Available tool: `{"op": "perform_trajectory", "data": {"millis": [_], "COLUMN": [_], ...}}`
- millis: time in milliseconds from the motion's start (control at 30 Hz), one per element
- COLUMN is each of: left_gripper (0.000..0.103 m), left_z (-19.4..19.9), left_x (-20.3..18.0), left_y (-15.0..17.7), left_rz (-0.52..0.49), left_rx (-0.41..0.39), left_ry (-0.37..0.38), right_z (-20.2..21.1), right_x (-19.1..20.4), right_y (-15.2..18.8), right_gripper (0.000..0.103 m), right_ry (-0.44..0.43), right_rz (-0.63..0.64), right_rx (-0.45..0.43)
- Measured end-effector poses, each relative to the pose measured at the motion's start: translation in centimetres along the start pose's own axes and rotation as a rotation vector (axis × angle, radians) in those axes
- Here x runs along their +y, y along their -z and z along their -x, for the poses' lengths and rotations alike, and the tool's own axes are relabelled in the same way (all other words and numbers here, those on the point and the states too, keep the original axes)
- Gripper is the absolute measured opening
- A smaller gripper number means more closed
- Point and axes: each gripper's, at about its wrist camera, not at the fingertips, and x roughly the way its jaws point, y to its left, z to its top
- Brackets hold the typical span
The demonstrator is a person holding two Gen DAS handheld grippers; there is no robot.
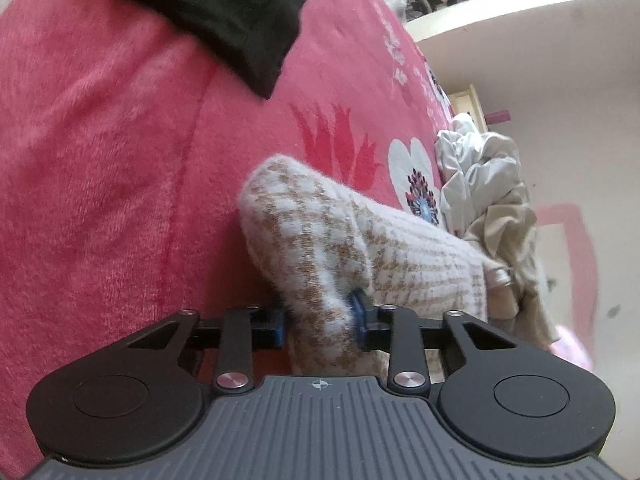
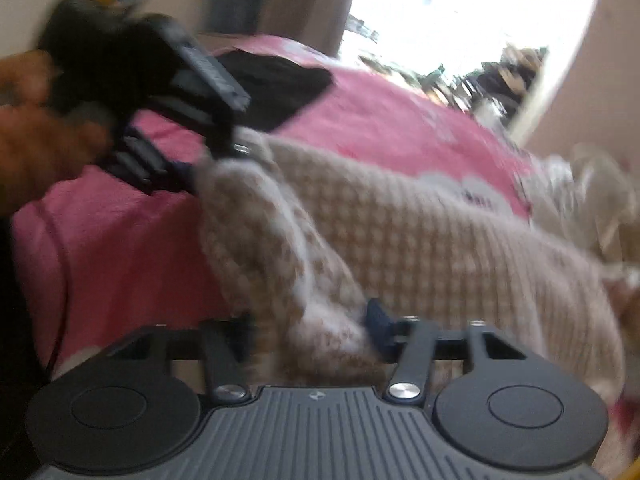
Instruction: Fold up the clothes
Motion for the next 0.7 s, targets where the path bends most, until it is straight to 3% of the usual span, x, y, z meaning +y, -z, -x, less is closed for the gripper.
{"op": "perform_trajectory", "data": {"millis": [100,300,500,700], "left_gripper": [0.021,0.017,0.016,0.016], "left_z": [0.5,2.6,4.4,4.4], "left_x": [-1.7,-5.5,-10.4,-16.5], "left_y": [0.7,2.0,2.7,3.6], "left_rz": [-0.121,-0.266,-0.341,-0.438], "left_rx": [-0.038,-0.121,-0.181,-0.208], "left_ry": [-0.056,-0.121,-0.127,-0.192], "right_z": [0.2,1.6,4.4,6.9], "right_x": [-0.5,-0.2,-2.7,-5.8], "right_y": [0.2,0.8,0.4,0.1], "right_gripper": [0.023,0.021,0.021,0.021], "right_ry": [-0.052,-0.124,-0.185,-0.24], "right_rz": [-0.085,-0.088,-0.196,-0.31], "right_rx": [0.011,-0.008,-0.085,-0.154]}}
